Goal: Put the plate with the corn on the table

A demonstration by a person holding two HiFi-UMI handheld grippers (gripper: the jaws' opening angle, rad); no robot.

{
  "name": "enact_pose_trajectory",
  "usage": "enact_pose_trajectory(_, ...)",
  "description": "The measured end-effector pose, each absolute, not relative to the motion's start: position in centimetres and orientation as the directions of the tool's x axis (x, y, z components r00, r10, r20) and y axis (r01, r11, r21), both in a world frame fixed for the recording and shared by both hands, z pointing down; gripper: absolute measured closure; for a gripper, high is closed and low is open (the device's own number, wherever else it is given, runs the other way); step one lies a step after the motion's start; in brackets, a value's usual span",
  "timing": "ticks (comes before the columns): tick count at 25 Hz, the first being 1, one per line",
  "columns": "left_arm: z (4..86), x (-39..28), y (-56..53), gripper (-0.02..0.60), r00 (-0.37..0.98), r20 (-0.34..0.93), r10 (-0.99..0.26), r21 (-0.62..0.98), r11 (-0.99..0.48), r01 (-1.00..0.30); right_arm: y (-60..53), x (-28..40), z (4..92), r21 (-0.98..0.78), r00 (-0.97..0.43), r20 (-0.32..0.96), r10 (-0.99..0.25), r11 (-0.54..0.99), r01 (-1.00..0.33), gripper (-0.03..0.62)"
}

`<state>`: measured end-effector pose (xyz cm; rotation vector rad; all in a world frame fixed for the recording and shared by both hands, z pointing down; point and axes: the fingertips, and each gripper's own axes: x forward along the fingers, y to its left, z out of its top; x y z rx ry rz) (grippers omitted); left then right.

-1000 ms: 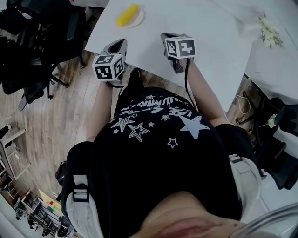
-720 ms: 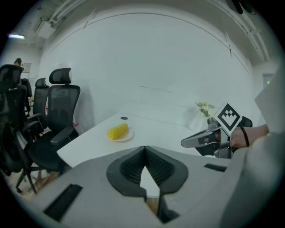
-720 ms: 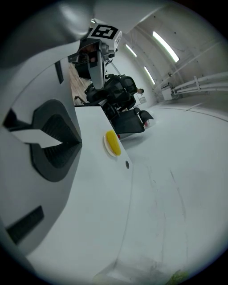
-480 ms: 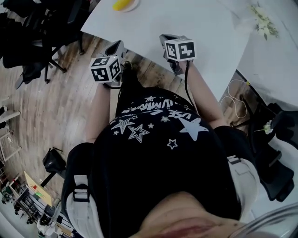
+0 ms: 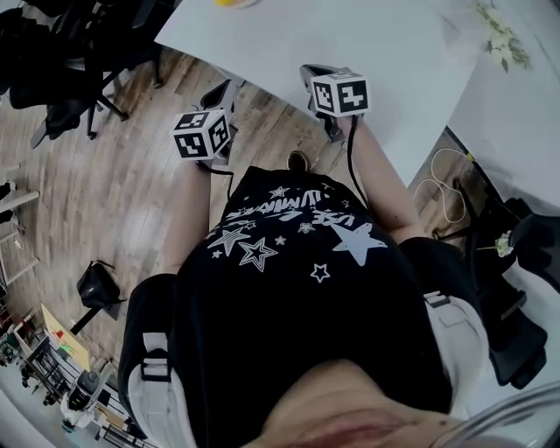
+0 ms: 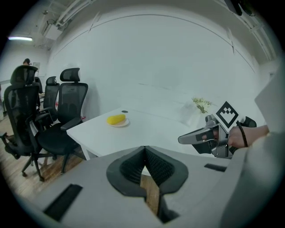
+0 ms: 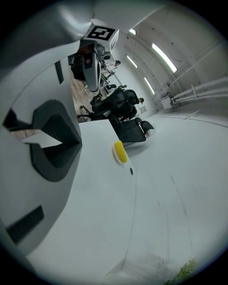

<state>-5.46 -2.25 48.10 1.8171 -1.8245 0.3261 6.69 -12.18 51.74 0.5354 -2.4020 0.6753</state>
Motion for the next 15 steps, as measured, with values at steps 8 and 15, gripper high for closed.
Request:
enact_pose_trajectory(8,48.5,-5.3,0.5,0.577,0.041,0.523,-0.851,0.235,0.098,-0.967,-9.8,6.5,51.7,-0.308,-0.735,0.647,-0.203,0.813,-0.495,0.588)
enact_pose_trajectory(15,48.3,-5.4,2.3,0.577,0.024,0.514,-0.857,0.236,0.115,-0.965,-8.6,6.4,50.7,-0.288,-0.746,0.629,-0.218,0.826,-0.484,0.588)
